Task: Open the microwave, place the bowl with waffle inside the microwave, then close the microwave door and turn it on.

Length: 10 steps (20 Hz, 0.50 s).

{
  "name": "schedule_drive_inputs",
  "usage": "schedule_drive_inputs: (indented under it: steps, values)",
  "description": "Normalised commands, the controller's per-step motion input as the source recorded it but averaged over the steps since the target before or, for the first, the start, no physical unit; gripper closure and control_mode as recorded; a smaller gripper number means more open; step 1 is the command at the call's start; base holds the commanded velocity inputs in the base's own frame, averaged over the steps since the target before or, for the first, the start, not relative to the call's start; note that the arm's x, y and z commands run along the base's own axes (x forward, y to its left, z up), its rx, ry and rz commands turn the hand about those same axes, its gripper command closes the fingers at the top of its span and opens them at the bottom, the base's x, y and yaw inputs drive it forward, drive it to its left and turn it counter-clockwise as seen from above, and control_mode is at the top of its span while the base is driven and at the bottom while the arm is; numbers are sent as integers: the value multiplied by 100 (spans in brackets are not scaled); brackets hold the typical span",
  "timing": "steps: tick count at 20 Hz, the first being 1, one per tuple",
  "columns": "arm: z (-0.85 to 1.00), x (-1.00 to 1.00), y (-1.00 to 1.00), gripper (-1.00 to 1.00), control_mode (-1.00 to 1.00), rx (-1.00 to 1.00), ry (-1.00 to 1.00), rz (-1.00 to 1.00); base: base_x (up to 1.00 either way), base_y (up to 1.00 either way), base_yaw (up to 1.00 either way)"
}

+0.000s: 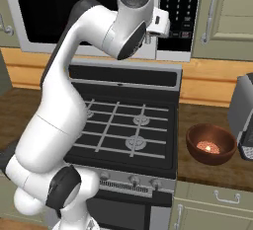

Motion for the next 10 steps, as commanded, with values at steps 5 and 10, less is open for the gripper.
schedule_drive_inputs:
  steps: [5,10]
  values:
    - [0,70,-7,-100,-100,0,-14,0,0,0,0]
    - [4,37,-18,-100,-100,1,4,0,0,0,0]
